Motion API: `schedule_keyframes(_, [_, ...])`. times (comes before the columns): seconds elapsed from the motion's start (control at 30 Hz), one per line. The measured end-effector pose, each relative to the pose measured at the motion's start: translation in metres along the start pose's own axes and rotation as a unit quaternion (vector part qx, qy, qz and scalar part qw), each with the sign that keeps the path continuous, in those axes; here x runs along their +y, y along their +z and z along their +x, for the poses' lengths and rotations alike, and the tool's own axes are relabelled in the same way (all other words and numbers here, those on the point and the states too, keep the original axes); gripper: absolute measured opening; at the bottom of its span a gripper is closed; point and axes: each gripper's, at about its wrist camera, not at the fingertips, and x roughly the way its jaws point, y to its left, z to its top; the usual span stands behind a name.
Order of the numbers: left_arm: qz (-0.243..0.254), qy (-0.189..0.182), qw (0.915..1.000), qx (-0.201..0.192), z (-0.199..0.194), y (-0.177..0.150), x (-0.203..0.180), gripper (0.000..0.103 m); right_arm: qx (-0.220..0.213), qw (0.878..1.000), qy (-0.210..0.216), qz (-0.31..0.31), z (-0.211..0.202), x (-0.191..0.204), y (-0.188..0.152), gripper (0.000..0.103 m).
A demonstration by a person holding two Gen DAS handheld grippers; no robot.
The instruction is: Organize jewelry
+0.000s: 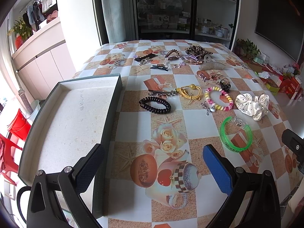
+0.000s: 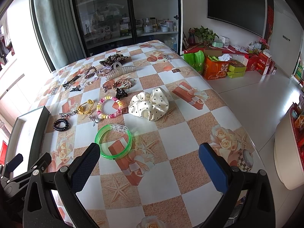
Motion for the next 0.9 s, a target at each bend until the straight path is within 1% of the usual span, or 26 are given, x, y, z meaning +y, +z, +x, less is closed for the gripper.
schedule_keyframes(0.1, [0.001,-0.002,1.0,0.003,0.0,0.0,0.0,0.103,0.001,1.0,0.0,0.0,0.0,0.0,0.0,0.103])
schedule_keyframes(0.2, [0.003,-0.014,0.9999,0.009,0.0,0.005,-0.005,0.103,0.003,1.0,-0.001,0.0,0.002,-0.001,0.0,0.103])
schedule_keyframes(0.33, [0.006,-0.038,0.9992,0.012,0.001,0.021,-0.011,0.103,0.005,1.0,-0.004,0.003,0.007,-0.014,0.011,0.103])
schedule_keyframes(0.53, [0.0,-0.063,0.9979,0.018,0.017,0.046,-0.011,0.103,0.012,1.0,-0.007,0.005,0.017,-0.028,0.027,0.103])
schedule_keyframes(0.63, [0.01,-0.081,0.9961,0.033,0.027,0.051,-0.019,0.103,0.02,1.0,-0.003,0.008,0.027,-0.033,0.035,0.103])
schedule_keyframes(0.73, [0.027,-0.106,0.9922,0.06,0.04,0.048,-0.034,0.103,0.03,1.0,-0.001,0.009,0.041,-0.038,0.043,0.103])
schedule_keyframes(0.83, [0.041,-0.119,0.9892,0.075,0.049,0.042,-0.05,0.103,0.042,0.999,0.005,0.015,0.056,-0.044,0.05,0.103])
schedule_keyframes(0.9, [0.05,-0.124,0.9877,0.08,0.054,0.04,-0.061,0.102,0.049,0.998,0.018,0.022,0.067,-0.048,0.055,0.103])
